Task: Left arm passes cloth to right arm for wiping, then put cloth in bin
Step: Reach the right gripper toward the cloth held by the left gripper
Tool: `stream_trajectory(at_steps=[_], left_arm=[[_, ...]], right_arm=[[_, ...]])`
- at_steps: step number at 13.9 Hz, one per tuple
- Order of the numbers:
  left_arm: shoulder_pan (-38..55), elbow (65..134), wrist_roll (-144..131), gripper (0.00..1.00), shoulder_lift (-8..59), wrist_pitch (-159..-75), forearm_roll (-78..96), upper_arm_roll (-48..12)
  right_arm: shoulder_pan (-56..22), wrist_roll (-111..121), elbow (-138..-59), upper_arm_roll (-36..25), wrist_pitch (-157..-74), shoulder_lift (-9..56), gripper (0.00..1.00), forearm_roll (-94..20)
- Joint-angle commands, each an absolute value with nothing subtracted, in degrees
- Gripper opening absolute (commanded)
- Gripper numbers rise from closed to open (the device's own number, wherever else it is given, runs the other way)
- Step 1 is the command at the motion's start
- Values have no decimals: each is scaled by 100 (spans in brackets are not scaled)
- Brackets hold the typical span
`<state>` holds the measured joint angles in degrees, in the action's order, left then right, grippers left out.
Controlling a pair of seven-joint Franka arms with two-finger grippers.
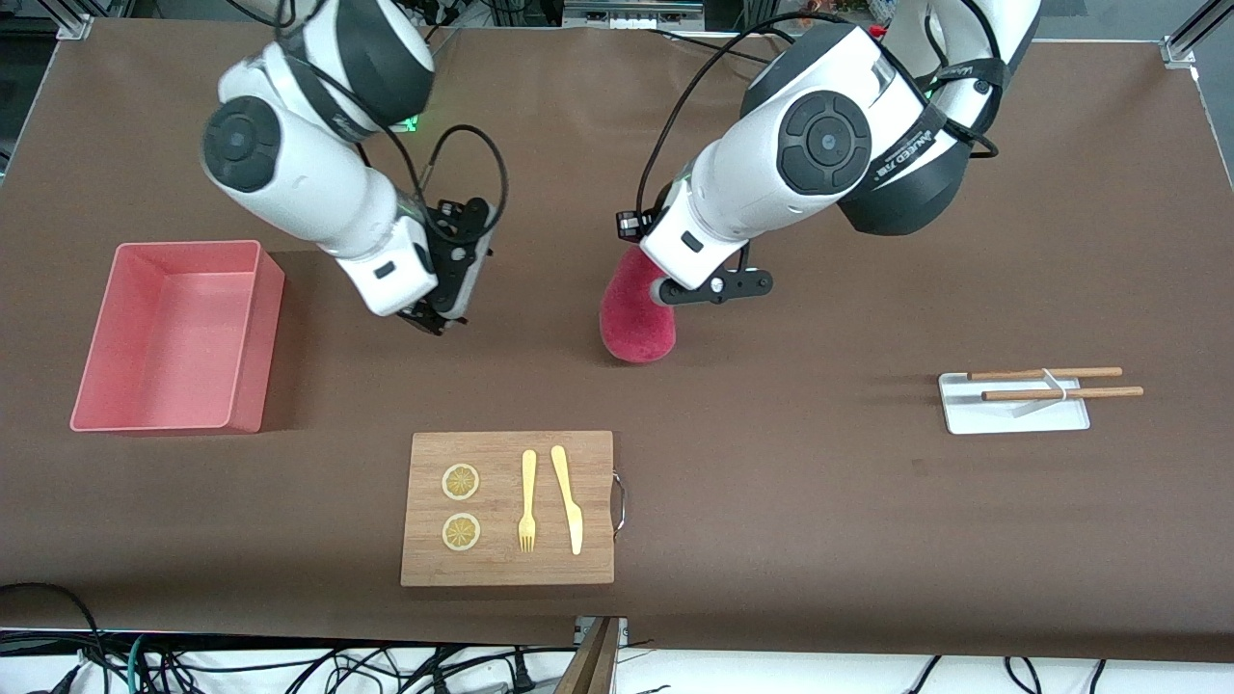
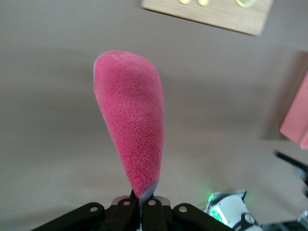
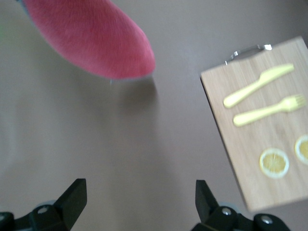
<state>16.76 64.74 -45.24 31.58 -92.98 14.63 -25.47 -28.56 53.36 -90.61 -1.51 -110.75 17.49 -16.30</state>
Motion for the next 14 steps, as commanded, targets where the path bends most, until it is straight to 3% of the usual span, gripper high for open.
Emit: stream_trajectory(at_steps=[1,6,10,14], left_arm=[[1688,6302,-3755,0,3226,-9360,1871,-2514],[1530,6293,-2532,0,3217,-9518,2864,-2505],[1564,6302,-2321,0,3191,-9817,2857,-2505],[1582,6354,-2058,0,3182,-10151,2821,-2522]], right_arm=[[-2830,6324,-9060,-124,-11547,1977,100,-1828],[-2804,7830,-9641,342,-12637,2144,100,-2575],[-2233,7910,-9966,1256,-13060,2162,100,-2619],[-2215,8567,-10483,1266,-13436,2092,100,-2619]])
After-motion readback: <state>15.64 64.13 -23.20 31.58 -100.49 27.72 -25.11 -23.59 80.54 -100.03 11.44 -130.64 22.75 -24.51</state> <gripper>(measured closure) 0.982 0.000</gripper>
